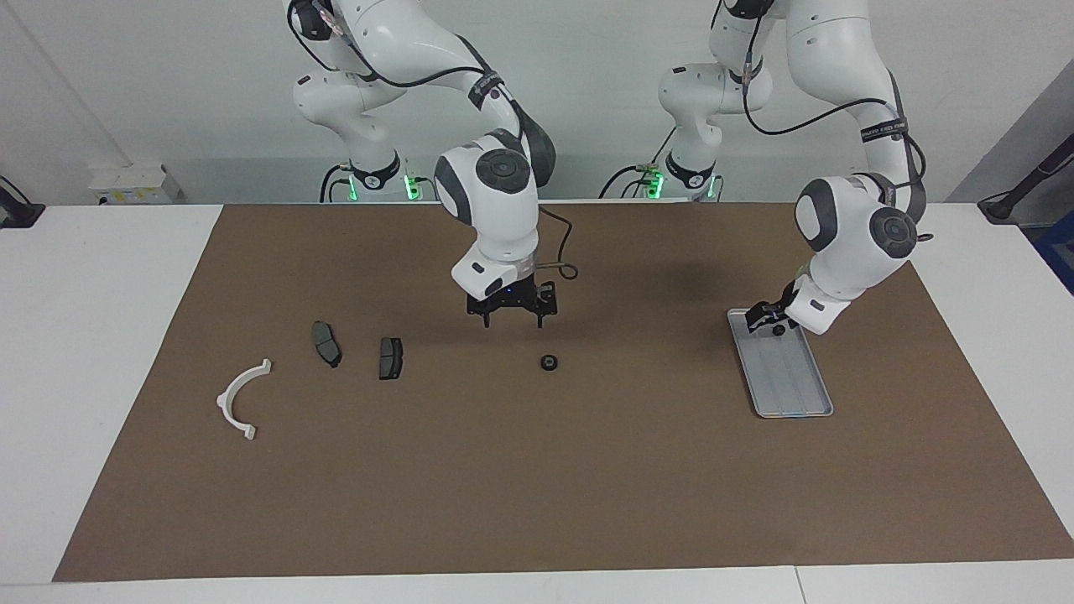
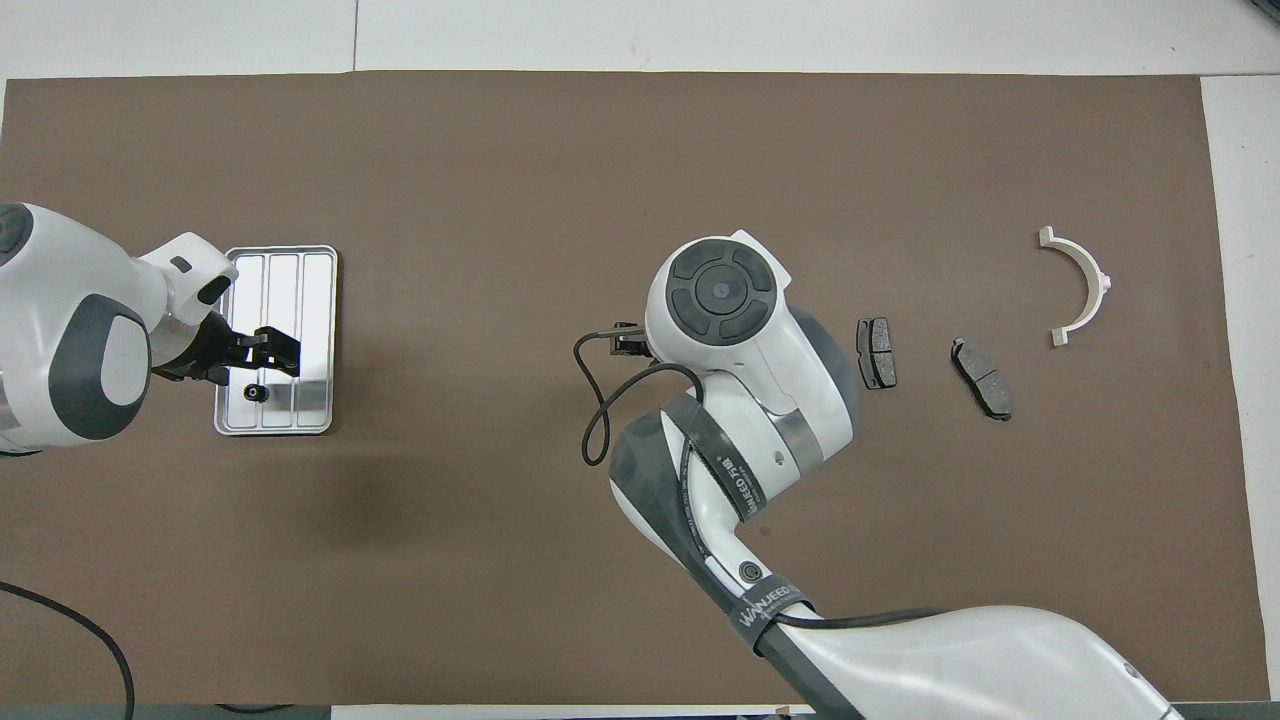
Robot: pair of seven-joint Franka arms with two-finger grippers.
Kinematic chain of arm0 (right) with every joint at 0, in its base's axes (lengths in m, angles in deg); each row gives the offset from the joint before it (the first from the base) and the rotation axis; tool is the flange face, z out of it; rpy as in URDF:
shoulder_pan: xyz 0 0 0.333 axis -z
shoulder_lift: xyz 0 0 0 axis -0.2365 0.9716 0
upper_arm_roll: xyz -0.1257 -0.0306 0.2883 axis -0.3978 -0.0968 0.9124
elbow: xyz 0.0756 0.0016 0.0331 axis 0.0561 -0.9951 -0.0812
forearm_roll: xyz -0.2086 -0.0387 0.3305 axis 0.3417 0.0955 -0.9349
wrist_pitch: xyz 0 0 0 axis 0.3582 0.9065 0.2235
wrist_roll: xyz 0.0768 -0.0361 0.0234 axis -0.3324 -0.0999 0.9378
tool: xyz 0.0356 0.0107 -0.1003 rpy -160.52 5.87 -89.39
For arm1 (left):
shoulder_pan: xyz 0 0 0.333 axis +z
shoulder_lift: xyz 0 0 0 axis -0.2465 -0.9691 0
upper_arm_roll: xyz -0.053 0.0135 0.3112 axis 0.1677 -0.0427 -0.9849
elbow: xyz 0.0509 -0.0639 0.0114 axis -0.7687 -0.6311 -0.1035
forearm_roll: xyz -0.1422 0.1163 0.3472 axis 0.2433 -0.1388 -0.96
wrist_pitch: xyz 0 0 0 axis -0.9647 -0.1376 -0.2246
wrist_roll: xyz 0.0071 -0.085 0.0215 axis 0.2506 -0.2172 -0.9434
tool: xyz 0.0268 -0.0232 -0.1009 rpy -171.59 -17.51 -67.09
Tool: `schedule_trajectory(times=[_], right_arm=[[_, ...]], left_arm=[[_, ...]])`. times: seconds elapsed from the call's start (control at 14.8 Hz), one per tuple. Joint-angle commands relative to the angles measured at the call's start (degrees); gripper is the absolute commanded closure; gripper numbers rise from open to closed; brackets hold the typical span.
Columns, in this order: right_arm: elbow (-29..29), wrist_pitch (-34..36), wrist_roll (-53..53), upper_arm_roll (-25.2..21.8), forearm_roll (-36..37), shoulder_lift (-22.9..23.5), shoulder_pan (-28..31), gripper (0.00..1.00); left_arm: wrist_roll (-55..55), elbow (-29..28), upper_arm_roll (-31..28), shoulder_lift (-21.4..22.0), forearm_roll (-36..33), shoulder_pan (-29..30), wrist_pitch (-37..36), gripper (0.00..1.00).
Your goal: Place bearing gear from tray to pile
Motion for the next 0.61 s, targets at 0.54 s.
schedule_trajectory(times=[0.54], right_arm=[[0.0, -7.3, 4.2, -0.2, 0.7, 5.8, -1.2, 0.0]], left_arm=[[1.4, -7.9, 0.4, 3.2, -0.4, 3.4, 7.4, 0.05]])
